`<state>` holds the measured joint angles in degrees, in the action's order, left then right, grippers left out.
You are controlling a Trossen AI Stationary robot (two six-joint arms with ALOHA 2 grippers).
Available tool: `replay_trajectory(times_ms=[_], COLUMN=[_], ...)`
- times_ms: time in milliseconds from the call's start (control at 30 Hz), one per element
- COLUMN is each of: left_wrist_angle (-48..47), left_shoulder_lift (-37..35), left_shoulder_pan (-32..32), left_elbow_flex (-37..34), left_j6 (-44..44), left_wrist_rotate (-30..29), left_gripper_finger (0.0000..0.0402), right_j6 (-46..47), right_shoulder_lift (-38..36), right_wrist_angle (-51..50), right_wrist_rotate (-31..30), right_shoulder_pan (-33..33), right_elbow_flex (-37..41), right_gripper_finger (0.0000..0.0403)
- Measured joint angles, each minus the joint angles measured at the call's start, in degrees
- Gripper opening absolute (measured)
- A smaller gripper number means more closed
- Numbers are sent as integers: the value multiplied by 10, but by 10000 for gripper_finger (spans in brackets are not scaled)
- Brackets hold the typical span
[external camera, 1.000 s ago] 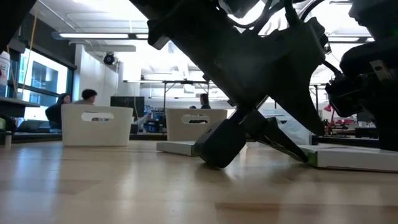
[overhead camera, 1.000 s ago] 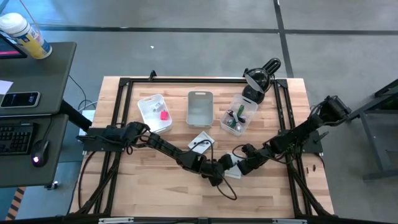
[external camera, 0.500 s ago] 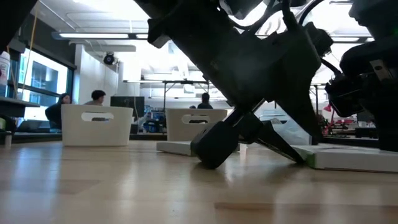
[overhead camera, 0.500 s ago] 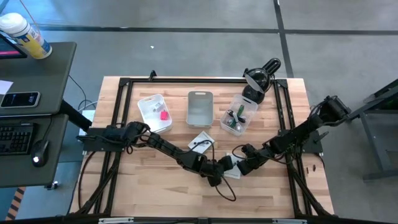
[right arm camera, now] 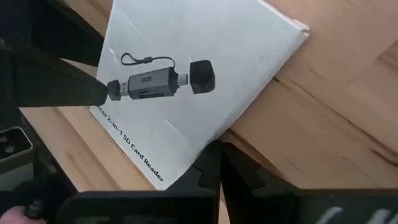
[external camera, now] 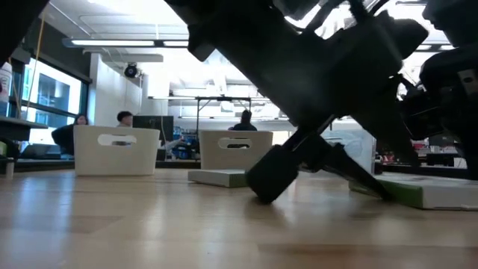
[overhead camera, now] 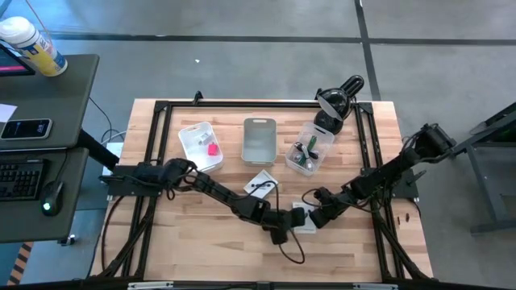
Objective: Pick and place items into bin
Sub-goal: Put the bottom white card reader box into the gray bin
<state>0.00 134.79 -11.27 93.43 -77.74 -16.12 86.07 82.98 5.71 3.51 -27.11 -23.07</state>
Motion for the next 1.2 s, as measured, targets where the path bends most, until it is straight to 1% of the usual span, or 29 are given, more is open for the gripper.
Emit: replay_trajectory(times_ms=[133, 200, 367, 467, 567, 700, 900, 1067, 1200], left_wrist_angle=[7, 32, 36, 35, -3, -78, -86, -121, -124], left_shoulder_lift=[1, 0, -9, -9, -7, 1, -3, -6, -6], left_shoulder_pan=[-3, -5, -8, -9, -9, -6, -5, -5, -5], left_elbow_flex=[20, 28, 49, 50, 48, 42, 26, 26, 27], left_j6=[6, 7, 6, -4, -11, -13, -15, -18, -15], left_wrist_rotate=[5, 14, 0, -4, 12, 22, -1, -17, -18], left_gripper_finger=[161, 161, 161, 161, 161, 161, 161, 161, 161], right_j6=[0, 0, -11, -13, -13, -13, -17, -17, -15], right_shoulder_lift=[0, 0, 0, 0, 0, 1, 1, 2, 2], right_wrist_angle=[0, 0, 10, 16, 17, 23, 25, 31, 35], right_wrist_rotate=[2, 1, -9, -13, -13, -11, -8, -5, -8], right_shoulder_pan=[0, 0, -5, -10, -14, -15, -13, -13, -13], right_elbow_flex=[0, 0, 0, 0, 0, -1, -1, -2, -2], right_gripper_finger=[3, 4, 1, 4, 6, 2, 6, 2, 3])
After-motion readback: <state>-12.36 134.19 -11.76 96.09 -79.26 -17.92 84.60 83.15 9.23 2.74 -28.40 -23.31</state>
